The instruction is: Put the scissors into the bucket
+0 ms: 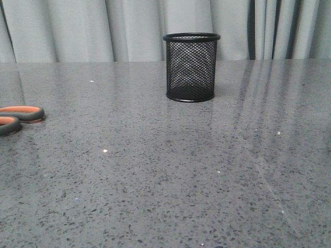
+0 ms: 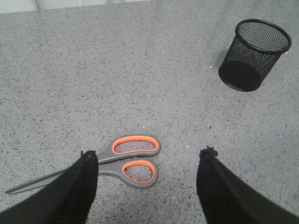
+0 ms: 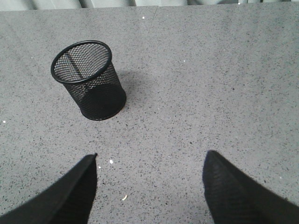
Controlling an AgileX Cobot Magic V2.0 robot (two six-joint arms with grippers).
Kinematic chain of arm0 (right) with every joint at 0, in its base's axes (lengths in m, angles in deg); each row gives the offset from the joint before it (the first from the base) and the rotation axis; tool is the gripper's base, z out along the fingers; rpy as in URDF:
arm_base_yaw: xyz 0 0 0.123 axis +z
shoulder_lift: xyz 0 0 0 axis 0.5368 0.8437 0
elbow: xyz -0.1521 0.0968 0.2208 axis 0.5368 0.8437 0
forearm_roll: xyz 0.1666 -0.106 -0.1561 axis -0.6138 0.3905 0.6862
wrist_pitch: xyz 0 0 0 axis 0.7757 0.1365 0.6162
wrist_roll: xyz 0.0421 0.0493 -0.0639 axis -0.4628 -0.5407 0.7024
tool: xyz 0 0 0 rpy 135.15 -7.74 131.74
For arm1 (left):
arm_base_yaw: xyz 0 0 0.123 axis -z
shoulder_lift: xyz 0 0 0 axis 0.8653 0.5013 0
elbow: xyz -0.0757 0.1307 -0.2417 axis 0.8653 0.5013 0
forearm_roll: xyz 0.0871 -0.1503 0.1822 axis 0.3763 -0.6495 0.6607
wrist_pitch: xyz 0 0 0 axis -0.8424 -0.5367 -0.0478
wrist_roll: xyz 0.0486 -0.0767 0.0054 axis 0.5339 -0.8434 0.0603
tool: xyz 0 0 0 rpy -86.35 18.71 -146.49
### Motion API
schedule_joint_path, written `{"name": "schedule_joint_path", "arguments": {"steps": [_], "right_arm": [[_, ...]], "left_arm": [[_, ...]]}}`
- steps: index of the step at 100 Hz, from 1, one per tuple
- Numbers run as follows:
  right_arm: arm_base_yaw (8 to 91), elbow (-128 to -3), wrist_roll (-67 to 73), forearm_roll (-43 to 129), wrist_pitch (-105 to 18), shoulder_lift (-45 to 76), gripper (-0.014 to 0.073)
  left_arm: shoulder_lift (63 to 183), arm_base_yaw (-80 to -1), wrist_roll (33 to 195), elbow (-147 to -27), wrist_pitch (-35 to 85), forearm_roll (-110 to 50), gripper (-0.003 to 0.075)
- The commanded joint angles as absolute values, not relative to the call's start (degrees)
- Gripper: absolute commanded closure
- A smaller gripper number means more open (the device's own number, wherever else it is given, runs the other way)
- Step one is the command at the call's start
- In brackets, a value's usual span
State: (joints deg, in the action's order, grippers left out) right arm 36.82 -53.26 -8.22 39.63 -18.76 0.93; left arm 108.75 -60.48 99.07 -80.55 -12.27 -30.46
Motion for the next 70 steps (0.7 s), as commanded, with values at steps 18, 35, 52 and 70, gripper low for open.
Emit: {"name": "schedule_joint_path", "arguments": {"steps": [18,35,52,70], "right_arm": [[36.6,-55.4,-7.0,39.5,-22.0,1.2,0.0148],[36.6,-55.4,-6.6,39.5,-21.9,1.2,0.0148],[36.6,-55.4,-6.6,39.5,-21.9,1.2,0.0148],[36.8,-55.4,-6.4,39.5,-21.6,1.2,0.0148]], "left_arm": [[117.0,-60.6,107.3,-88.9,-16.9,-32.9,0.0330],[127.2,-60.6,116.0,-98.6,-26.2,-31.9,0.0330],[138.1,-60.6,125.5,-107.4,-35.2,-30.5,0.0330],[144.6,-60.6,138.3,-111.0,-35.2,-30.1,0.0330]]}}
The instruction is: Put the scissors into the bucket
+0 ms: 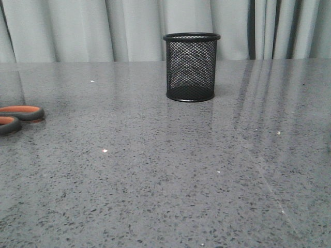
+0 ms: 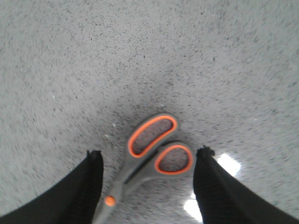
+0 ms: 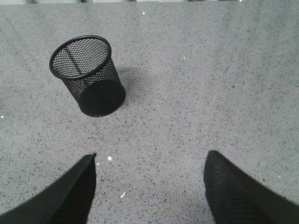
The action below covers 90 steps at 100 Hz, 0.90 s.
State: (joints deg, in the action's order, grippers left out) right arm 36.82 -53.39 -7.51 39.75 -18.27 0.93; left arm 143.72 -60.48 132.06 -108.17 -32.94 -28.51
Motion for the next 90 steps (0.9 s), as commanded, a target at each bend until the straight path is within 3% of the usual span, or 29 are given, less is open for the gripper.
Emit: {"name": "schedule_joint_path", "arguments": {"steps": [1,31,90], "right_arm": [[36.9,-55.4,-6.4,39.5,-21.6,1.2,0.0148],[39.5,-55.4,-6.1,40.6,-21.4,1.2,0.0148],[43.4,-55.4,-6.1,41.6,-21.1,1.2,0.0148]], "left_arm": [[144.9,-60.6,139.2,-111.0,-35.2,-29.9,0.0330],[150.1,-55.5,154.6,-111.0,-35.2,-18.6,0.0330],[157.5,-53.1,154.7,-107.2,-35.2,-13.2,0.0329]]}}
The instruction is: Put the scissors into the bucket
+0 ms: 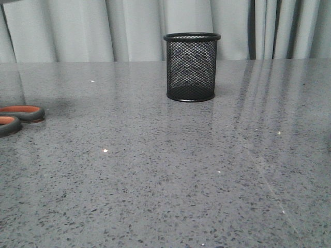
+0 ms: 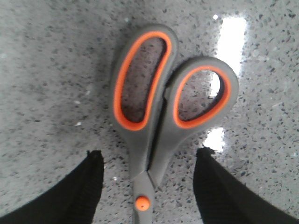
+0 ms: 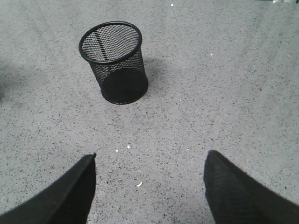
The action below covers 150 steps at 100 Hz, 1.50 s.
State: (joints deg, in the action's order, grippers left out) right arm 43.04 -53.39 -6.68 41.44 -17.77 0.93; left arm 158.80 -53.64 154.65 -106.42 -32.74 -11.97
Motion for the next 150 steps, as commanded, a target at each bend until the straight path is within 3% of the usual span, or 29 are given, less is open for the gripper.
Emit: {"name": "schedule_joint_path", "arguments": {"steps": [1,123,131,150], "right_arm": [[43.4,-55.4,-6.1,41.6,-21.1,1.2,0.0148],[43.7,-55.4,-6.1,41.8,-21.1,1.2,0.0148],[43.7,-55.4,-6.1,41.8,-21.1,1.2,0.0148],[43.7,-55.4,-6.1,41.8,-21.1,1.2,0.0148]], "left_arm": [[157.5,-53.1,154.7,-107.0,-35.2,-13.2,0.0329],[163.1,-54.3,156.2,-106.1,-32.8,-15.2,0.0335],[163.1,-54.3,156.2,-106.1,-32.9,-15.2,0.0368],[163.1,-54.3,156.2,-106.1,-33.2,-15.2,0.0529]]}}
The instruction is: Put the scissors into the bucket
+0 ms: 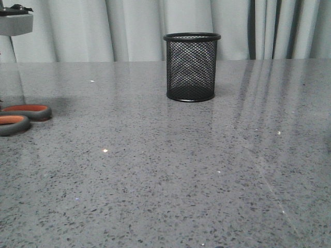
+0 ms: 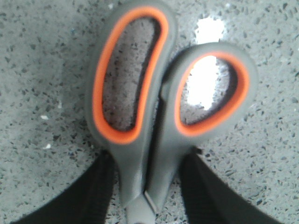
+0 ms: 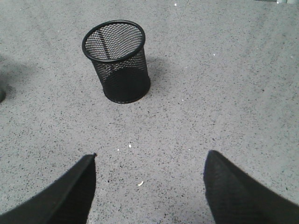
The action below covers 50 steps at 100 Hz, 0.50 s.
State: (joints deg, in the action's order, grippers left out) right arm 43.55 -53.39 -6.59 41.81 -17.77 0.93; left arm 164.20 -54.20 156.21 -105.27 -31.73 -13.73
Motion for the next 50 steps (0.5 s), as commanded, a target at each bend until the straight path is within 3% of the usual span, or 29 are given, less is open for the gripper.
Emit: {"name": "schedule_joint_path", "arguments": {"steps": [1,50], "right_arm": [[43.7,-55.4,-6.1,41.8,-21.1,1.2,0.0148],[43.7,-55.4,-6.1,41.8,-21.1,1.2,0.0148]], "left_arm": [[163.1,-54.3,156.2,-106.1,-33.2,-15.2,0.0536],[163.1,-54.3,156.2,-106.1,-33.4,-15.2,0.0563]]}}
